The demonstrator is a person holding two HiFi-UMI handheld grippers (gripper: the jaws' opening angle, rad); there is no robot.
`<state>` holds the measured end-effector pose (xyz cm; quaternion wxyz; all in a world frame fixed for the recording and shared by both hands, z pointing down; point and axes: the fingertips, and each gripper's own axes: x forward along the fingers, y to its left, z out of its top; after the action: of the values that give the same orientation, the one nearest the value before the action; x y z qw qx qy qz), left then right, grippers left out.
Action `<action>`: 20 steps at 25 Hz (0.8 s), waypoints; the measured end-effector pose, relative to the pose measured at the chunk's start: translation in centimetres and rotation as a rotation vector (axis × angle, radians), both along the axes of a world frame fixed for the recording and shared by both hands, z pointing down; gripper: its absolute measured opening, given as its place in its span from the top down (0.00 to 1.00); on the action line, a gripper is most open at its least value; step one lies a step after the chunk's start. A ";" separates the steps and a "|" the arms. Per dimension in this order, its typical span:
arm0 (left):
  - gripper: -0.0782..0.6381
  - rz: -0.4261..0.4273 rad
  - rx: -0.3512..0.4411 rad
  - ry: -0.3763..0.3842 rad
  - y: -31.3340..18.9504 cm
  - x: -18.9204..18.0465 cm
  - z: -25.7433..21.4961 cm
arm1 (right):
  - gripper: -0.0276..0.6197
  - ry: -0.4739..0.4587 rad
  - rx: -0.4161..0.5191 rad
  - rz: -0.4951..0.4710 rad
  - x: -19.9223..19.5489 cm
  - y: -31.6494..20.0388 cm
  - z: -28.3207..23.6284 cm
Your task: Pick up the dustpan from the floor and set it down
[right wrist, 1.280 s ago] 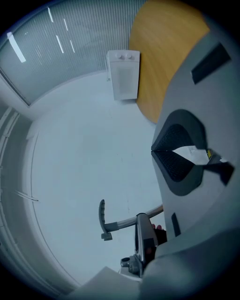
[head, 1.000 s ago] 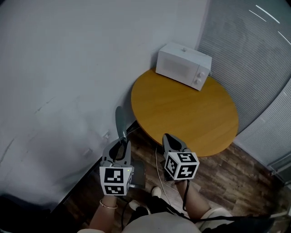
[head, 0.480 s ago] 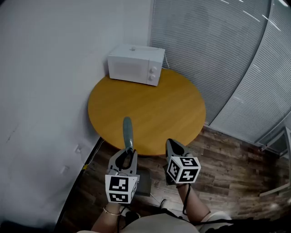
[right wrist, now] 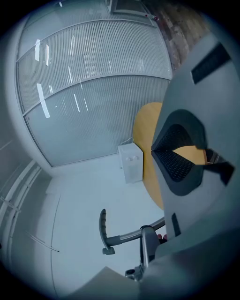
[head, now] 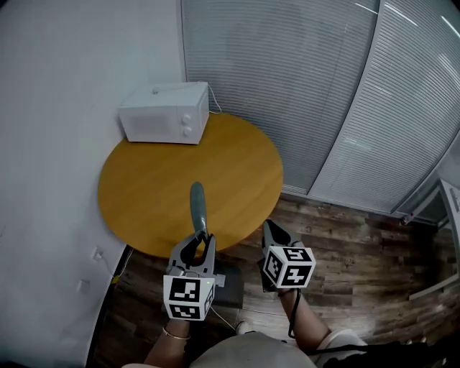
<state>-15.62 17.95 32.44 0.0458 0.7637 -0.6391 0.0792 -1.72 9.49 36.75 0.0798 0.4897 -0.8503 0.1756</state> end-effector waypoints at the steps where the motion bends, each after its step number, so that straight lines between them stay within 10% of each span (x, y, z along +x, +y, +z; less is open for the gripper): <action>1: 0.77 0.005 0.001 -0.003 -0.8 1.1 -0.1 | 0.91 0.000 0.000 0.010 1.4 -0.6 0.0; 20: 0.77 0.278 0.027 -0.035 -15.0 18.9 -1.7 | 0.91 0.003 -0.005 0.389 24.7 -5.7 0.3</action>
<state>3.27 2.92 30.72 0.0130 0.8440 -0.5287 0.0893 23.02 3.82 37.07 0.0468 0.6447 -0.7392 0.1891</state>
